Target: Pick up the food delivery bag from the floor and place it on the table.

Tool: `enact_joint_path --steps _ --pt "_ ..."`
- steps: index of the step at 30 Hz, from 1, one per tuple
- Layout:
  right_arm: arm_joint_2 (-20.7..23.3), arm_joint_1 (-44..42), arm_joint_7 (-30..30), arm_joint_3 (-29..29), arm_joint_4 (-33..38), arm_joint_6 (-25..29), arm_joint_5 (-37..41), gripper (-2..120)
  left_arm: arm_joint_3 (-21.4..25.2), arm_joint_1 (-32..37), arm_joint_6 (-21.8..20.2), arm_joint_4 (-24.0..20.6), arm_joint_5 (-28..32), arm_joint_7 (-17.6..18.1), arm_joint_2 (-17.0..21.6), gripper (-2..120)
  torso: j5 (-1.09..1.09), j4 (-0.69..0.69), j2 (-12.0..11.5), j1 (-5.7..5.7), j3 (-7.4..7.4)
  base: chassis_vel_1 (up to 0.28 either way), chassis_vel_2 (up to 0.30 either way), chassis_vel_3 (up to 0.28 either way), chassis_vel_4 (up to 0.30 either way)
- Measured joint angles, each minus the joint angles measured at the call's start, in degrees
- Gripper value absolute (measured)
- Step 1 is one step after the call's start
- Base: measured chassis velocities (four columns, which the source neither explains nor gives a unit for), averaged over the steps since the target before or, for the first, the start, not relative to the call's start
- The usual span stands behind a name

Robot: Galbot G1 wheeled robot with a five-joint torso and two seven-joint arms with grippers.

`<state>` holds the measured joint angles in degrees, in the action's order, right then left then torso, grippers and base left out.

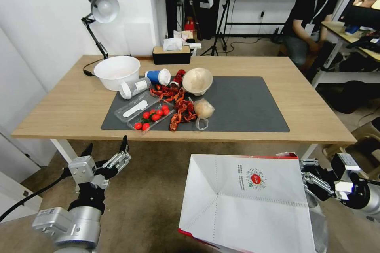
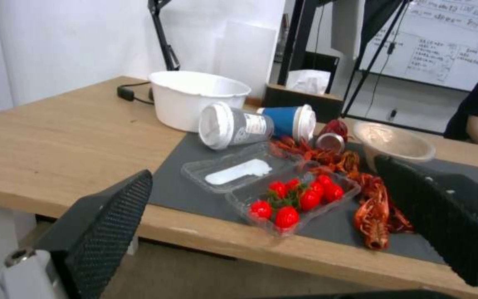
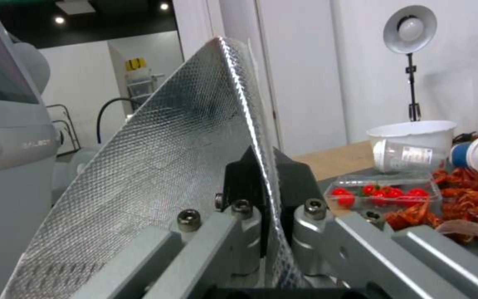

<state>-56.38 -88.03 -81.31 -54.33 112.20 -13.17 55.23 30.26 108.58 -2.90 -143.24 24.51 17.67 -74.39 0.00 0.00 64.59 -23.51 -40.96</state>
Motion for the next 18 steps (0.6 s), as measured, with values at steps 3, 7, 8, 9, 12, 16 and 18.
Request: enact_joint_path --steps 3,7,8,9,12,16,18 --pt "-0.01 -0.05 0.17 -0.01 0.03 0.11 0.09 0 -0.01 0.09 0.44 0.0 0.03 0.0 0.05 100 0.0 0.0 0.12 -0.05 -0.07 0.0 0.0 0.0 0.0" --pt "0.25 -0.04 0.74 -0.03 0.03 0.25 0.48 0 -0.02 0.22 0.74 0.0 0.0 -0.02 0.07 100 0.0 0.0 -0.02 0.0 0.0 0.0 0.0 0.0 0.0" --pt "0.39 -0.04 1.18 -0.1 0.03 0.37 0.87 0 -0.05 0.22 0.77 0.0 -0.07 -0.03 0.07 100 0.0 0.0 -0.07 0.02 0.04 0.0 0.0 0.0 0.0" --pt "0.39 -0.04 1.18 -0.1 0.03 0.37 0.87 0 -0.05 0.22 0.77 0.0 -0.07 -0.03 0.07 100 0.0 0.0 -0.07 0.02 0.04 0.0 0.0 0.0 0.0" --pt "1.22 -0.17 2.69 -1.02 0.24 0.55 3.06 0 -0.13 0.12 0.81 0.0 -0.12 -0.05 0.09 100 0.0 0.0 -0.21 0.09 0.12 0.0 0.0 0.0 0.0" --pt "2.72 -0.51 5.31 -2.42 0.83 0.97 6.17 0 -0.21 -0.24 1.02 0.29 -0.11 -0.05 0.11 100 0.01 0.0 -0.31 0.13 0.17 0.0 0.0 0.0 0.0" --pt "3.34 -0.59 7.16 -3.3 1.49 0.93 8.62 0 -0.28 -0.36 1.12 0.44 -0.09 -0.05 0.09 100 0.0 0.0 -0.35 0.15 0.19 0.0 0.0 0.0 0.0"
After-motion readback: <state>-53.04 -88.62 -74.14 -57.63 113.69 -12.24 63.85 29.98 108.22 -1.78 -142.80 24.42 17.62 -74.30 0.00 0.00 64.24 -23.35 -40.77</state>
